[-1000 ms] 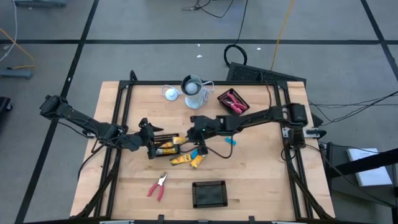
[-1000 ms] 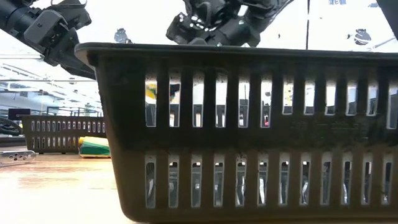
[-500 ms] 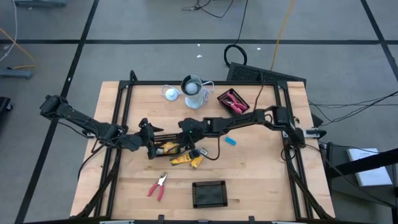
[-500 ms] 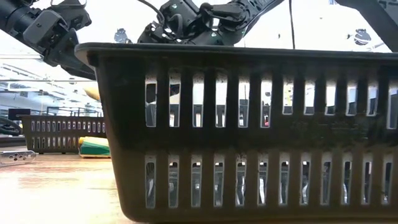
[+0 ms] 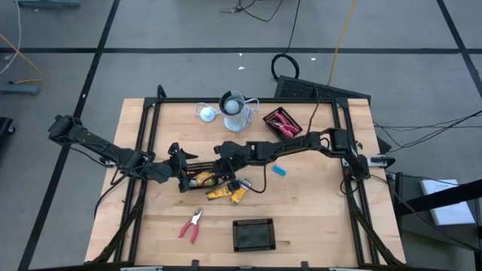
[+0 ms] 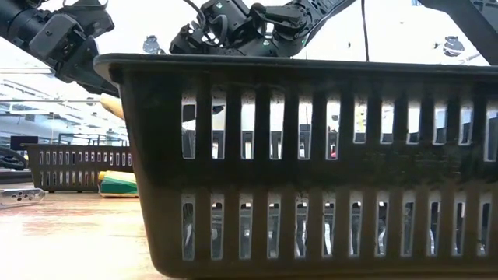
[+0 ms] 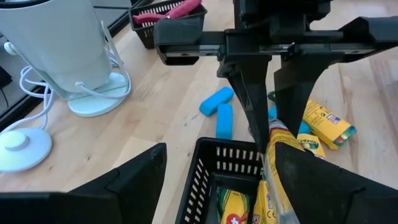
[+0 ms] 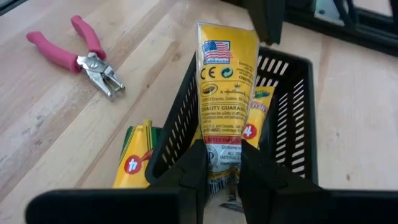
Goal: Pick & Place School Supplies
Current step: Put the yellow crayon box into the middle black bin
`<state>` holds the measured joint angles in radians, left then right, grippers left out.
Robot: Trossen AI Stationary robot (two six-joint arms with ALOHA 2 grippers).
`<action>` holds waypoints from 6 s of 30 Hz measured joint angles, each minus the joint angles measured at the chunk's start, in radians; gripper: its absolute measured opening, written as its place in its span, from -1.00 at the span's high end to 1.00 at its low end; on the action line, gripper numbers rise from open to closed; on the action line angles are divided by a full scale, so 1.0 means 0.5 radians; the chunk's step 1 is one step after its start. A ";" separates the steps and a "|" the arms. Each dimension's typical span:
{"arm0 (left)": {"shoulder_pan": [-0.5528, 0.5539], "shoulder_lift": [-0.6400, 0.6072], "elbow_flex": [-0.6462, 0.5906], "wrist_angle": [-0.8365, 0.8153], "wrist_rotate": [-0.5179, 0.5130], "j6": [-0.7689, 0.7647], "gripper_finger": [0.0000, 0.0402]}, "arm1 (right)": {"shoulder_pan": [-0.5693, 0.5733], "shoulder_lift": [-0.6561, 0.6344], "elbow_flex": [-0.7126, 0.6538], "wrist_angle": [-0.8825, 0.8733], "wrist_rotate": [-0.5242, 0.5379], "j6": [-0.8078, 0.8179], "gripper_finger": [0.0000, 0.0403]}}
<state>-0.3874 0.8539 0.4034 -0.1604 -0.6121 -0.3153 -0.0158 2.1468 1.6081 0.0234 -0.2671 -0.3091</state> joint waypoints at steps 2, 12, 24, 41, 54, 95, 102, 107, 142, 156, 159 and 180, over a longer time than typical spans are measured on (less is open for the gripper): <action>0.000 0.000 0.000 0.000 -0.001 0.000 -0.48 | 0.000 0.000 0.000 0.025 0.001 0.001 0.63; 0.000 -0.027 0.000 0.000 -0.003 0.033 -0.48 | -0.001 -0.002 0.000 0.034 0.003 -0.027 0.64; 0.000 -0.158 0.000 -0.020 -0.004 0.087 -0.47 | -0.001 -0.002 -0.001 0.036 0.008 -0.022 -0.08; 0.000 -0.147 0.000 -0.025 0.079 0.067 -0.47 | 0.024 -0.273 -0.004 -0.857 0.274 -0.005 -0.03; -0.037 -0.069 0.000 0.013 0.160 0.049 -0.47 | 0.283 -0.286 -0.161 -1.186 0.168 0.018 -0.13; -0.037 -0.069 0.000 0.067 0.117 0.097 -0.47 | 0.297 -0.301 -0.555 -0.693 0.553 0.133 0.88; -0.037 -0.069 0.000 0.061 0.106 0.099 -0.47 | 0.328 -0.361 -0.561 -0.758 0.541 0.135 0.88; -0.037 -0.069 0.000 0.064 0.105 0.113 -0.47 | 0.341 -0.457 -0.562 -0.768 0.572 0.170 0.88; 0.023 0.148 -0.001 0.389 0.130 0.150 -0.47 | 0.034 -0.393 -0.282 -0.036 0.478 -0.111 0.88; 0.134 0.317 0.000 0.666 0.130 0.253 -0.47 | 0.034 -0.394 -0.282 -0.041 0.479 -0.089 0.88; 0.137 0.317 0.000 0.668 0.130 0.253 -0.47 | 0.034 -0.394 -0.282 -0.039 0.479 -0.088 0.88; 0.136 0.317 -0.001 0.688 0.121 0.285 0.85 | 0.033 -0.394 -0.282 -0.043 0.484 -0.082 0.88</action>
<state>-0.3193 1.0126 0.4030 0.1837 -0.5518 -0.1727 0.0006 1.9495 1.4670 0.0019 -0.0250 -0.3498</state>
